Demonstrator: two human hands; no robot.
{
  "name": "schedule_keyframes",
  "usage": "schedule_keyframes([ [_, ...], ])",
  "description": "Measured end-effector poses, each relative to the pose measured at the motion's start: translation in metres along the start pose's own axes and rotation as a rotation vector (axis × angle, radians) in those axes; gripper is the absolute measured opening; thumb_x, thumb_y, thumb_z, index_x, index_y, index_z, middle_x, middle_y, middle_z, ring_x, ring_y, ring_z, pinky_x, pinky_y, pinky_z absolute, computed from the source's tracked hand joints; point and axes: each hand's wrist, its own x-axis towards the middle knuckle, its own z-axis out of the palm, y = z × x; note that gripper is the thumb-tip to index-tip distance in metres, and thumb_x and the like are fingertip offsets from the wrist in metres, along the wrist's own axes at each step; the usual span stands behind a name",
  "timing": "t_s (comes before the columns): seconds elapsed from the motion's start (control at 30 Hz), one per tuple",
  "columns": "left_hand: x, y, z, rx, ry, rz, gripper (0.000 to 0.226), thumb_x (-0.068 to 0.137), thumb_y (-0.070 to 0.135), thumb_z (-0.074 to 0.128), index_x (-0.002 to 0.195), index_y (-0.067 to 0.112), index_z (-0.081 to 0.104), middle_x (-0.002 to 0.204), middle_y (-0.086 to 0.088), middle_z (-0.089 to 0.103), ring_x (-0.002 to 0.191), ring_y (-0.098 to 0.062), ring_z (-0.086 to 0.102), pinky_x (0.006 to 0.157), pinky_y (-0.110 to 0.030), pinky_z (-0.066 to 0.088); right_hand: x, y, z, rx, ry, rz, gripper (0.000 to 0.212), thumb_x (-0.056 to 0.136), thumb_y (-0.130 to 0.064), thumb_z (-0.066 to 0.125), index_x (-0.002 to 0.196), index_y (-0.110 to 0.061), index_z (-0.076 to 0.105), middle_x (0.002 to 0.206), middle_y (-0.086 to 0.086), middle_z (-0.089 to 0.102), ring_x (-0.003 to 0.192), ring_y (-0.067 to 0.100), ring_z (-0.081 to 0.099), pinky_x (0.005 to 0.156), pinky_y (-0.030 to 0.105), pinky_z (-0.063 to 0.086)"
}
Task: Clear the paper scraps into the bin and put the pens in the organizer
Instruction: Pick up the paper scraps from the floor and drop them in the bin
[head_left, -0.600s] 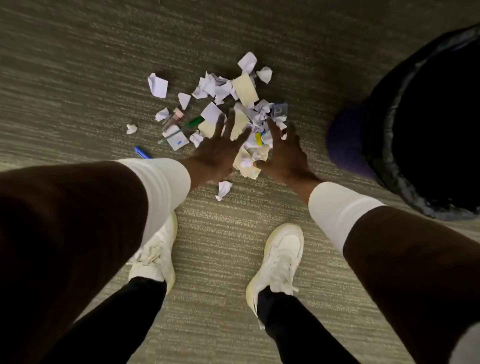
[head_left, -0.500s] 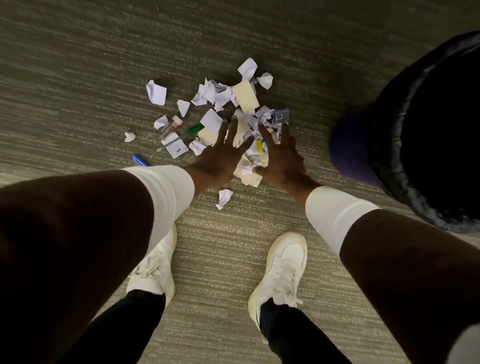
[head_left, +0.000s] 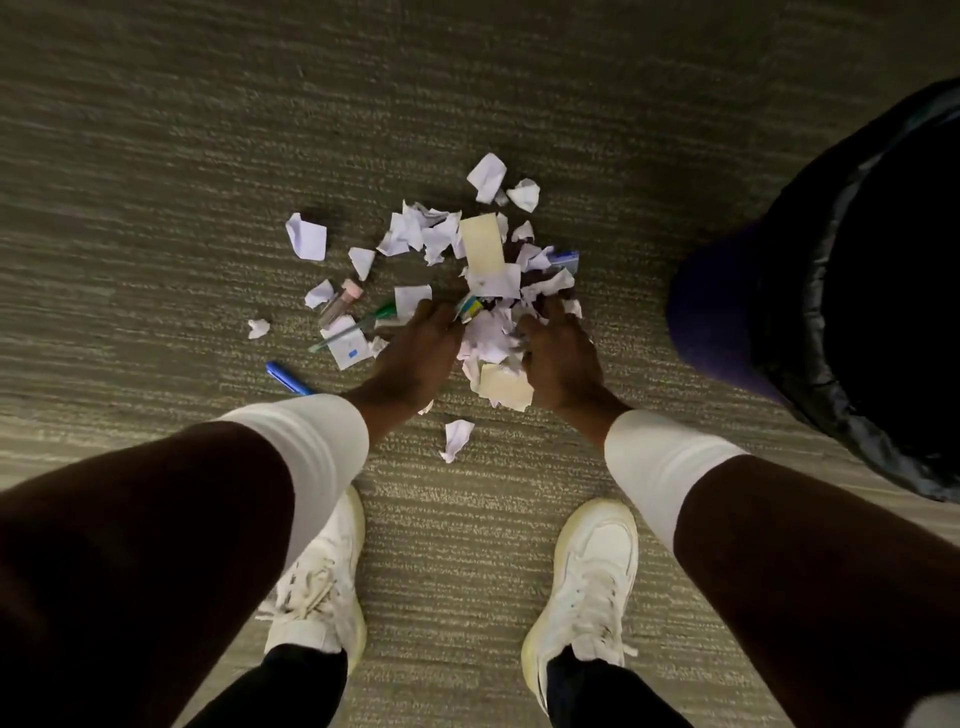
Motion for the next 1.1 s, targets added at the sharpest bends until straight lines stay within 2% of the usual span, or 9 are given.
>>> schedule_keyframes([
  [0.13,-0.008,0.006,-0.027,-0.041,0.038,-0.019,0.038,0.093,-0.008,0.052,0.127,0.0,0.069,0.134,-0.023,0.065,0.125,-0.041,0.059,0.103,-0.048,0.05,-0.016,0.0,-0.021,0.134,0.085,0.052,0.04,0.091,-0.003,0.067,0.128,-0.019,0.07,0.155,0.009,0.047,0.128,0.036,0.059,0.099,0.043,0.056],
  [0.23,-0.015,0.016,-0.056,-0.156,0.092,-0.102,0.027,0.09,-0.009,0.055,0.111,-0.002,0.071,0.12,-0.025,0.069,0.116,-0.045,0.061,0.099,-0.05,0.048,-0.034,0.0,-0.047,0.238,0.168,0.065,0.042,0.084,-0.001,0.07,0.121,-0.018,0.075,0.14,0.012,0.059,0.114,0.036,0.067,0.089,0.038,0.056],
  [0.33,-0.021,0.035,-0.089,-0.254,0.152,-0.223,0.022,0.094,-0.002,0.058,0.109,0.0,0.074,0.115,-0.022,0.073,0.112,-0.042,0.064,0.096,-0.049,0.05,-0.057,-0.001,-0.078,0.305,0.254,0.098,0.037,0.079,-0.001,0.071,0.113,-0.016,0.078,0.121,0.012,0.065,0.098,0.036,0.071,0.08,0.037,0.056],
  [0.5,-0.035,0.085,-0.161,-0.542,0.356,-0.421,0.016,0.093,0.009,0.069,0.104,0.009,0.08,0.108,-0.013,0.081,0.099,-0.033,0.075,0.087,-0.037,0.056,-0.107,0.0,-0.141,0.478,0.442,0.254,0.027,0.083,-0.006,0.075,0.108,-0.016,0.08,0.111,0.009,0.071,0.088,0.026,0.073,0.08,0.032,0.058],
  [0.67,-0.059,0.151,-0.231,-0.764,0.525,-0.369,0.01,0.09,0.013,0.076,0.099,0.011,0.08,0.099,-0.007,0.082,0.084,-0.024,0.077,0.08,-0.029,0.057,-0.166,0.014,-0.206,0.626,0.652,0.386,0.024,0.079,-0.015,0.085,0.102,-0.016,0.082,0.103,0.004,0.077,0.087,0.014,0.069,0.081,0.021,0.052],
  [0.8,-0.061,0.207,-0.276,-0.902,0.537,-0.374,0.012,0.086,0.014,0.081,0.098,0.015,0.082,0.093,-0.003,0.084,0.079,-0.021,0.078,0.078,-0.032,0.062,-0.198,0.044,-0.242,0.767,0.732,0.518,0.022,0.077,-0.022,0.086,0.098,-0.02,0.08,0.094,0.0,0.075,0.071,0.001,0.066,0.067,-0.002,0.044],
  [0.87,-0.056,0.231,-0.289,-0.951,0.516,-0.361,0.014,0.085,0.015,0.081,0.099,0.016,0.082,0.095,-0.003,0.084,0.078,-0.018,0.076,0.079,-0.032,0.061,-0.202,0.066,-0.255,0.917,0.738,0.615,0.023,0.074,-0.029,0.084,0.095,-0.02,0.078,0.086,0.001,0.077,0.067,0.008,0.074,0.071,0.02,0.063],
  [0.93,-0.048,0.256,-0.295,-0.973,0.448,-0.358,0.017,0.086,0.019,0.081,0.102,0.015,0.082,0.099,-0.006,0.084,0.085,-0.021,0.076,0.082,-0.032,0.06,-0.201,0.094,-0.263,1.086,0.709,0.716,0.03,0.067,-0.032,0.083,0.093,-0.018,0.078,0.082,0.001,0.079,0.071,0.016,0.08,0.071,0.044,0.068],
  [1.1,-0.018,0.302,-0.291,-1.052,0.271,-0.36,0.018,0.093,0.016,0.075,0.106,0.004,0.08,0.114,-0.015,0.079,0.107,-0.033,0.074,0.092,-0.035,0.056,-0.191,0.156,-0.258,1.105,0.575,0.805,0.054,0.046,-0.042,0.084,0.096,-0.022,0.079,0.091,0.0,0.081,0.083,0.022,0.08,0.075,0.049,0.067],
])
